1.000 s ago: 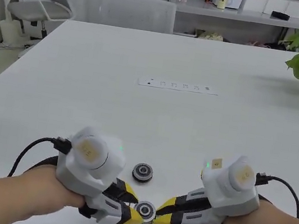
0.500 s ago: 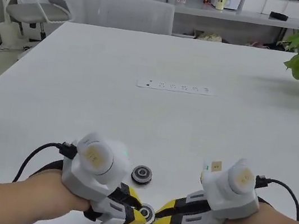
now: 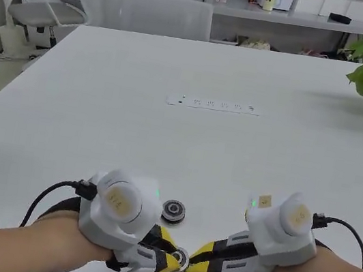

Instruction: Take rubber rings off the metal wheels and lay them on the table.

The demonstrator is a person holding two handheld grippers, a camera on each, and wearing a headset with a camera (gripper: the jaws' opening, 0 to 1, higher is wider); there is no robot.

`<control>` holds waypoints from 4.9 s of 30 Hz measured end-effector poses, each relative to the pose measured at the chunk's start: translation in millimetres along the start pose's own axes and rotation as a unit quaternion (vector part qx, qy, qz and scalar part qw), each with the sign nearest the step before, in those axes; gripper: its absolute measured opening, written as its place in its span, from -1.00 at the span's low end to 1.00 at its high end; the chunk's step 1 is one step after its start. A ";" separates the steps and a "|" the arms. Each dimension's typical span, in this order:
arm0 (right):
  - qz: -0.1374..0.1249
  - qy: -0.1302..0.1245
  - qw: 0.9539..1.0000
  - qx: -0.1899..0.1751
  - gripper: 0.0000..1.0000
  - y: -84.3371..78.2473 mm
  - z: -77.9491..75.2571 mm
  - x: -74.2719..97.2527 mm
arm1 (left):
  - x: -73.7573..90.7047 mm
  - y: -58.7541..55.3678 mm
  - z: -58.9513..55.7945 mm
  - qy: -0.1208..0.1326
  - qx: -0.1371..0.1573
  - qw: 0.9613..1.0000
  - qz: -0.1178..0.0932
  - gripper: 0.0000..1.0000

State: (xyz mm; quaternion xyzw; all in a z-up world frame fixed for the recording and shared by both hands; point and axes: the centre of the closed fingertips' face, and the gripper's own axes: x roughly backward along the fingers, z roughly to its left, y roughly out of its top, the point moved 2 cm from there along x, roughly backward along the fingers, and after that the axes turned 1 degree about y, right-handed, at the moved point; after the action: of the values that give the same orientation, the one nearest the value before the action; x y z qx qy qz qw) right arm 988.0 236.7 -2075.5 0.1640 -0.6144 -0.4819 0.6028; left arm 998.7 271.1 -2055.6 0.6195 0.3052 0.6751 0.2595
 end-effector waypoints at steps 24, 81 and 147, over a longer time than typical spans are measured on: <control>-0.008 0.001 0.997 -0.071 -1.00 -1.3 -3.4 0.9 | 1.3 0.6 -0.5 0.017 -0.013 1.000 -0.006 -0.84; -0.069 0.013 0.983 -0.172 -1.00 17.0 -4.2 8.1 | 0.1 1.2 0.4 0.030 -0.013 0.999 0.003 -0.84; -0.086 0.016 0.985 -0.152 -1.00 20.9 -3.4 11.7 | 11.5 10.0 -2.1 0.016 -0.009 1.000 -0.008 -0.63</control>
State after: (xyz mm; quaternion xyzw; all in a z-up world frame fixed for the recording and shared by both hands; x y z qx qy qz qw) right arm 996.4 236.3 -2052.9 0.1302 -0.5082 -0.6169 0.5867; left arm 995.8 272.5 -2040.5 0.6036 0.3084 0.6857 0.2653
